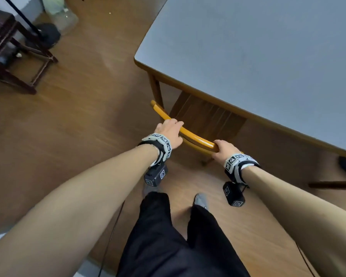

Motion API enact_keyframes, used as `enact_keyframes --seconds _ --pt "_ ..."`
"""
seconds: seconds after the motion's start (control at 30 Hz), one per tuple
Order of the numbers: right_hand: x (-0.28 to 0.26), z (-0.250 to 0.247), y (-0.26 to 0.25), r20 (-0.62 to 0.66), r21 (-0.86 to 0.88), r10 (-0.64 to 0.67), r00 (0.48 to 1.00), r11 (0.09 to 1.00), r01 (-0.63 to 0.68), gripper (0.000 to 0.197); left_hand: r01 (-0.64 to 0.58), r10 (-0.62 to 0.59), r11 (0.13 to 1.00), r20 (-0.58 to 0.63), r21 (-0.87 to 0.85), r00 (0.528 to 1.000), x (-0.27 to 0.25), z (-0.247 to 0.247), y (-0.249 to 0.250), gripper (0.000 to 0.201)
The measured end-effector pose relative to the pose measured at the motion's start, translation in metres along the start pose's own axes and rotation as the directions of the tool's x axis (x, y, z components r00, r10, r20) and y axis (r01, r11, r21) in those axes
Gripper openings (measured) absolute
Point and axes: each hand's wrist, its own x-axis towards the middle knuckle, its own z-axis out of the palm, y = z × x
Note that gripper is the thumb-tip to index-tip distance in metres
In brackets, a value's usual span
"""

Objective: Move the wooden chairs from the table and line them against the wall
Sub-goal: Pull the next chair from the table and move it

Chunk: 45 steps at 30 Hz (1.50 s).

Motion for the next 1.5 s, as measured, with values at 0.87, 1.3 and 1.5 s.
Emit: enact_keyframes --seconds 0.87,1.3,1.5 --pt "-0.044 0.119 -0.149 -0.31 0.303 0.684 0.661 0.73 -0.613 0.022 -0.769 0.761 0.584 0.153 0.261 0.63 0.064 0.017 -0.144 0.034" --pt "-0.071 0.235 -0.342 -0.191 0.475 0.859 0.476 0.505 -0.721 0.011 -0.927 0.907 0.202 0.298 0.315 0.299 0.04 0.014 -0.283 0.038" --pt "-0.051 0.254 -0.436 -0.119 0.518 0.903 0.414 0.412 -0.75 0.014 -0.958 0.882 0.096 0.423 0.27 0.208 0.051 -0.014 -0.332 0.04"
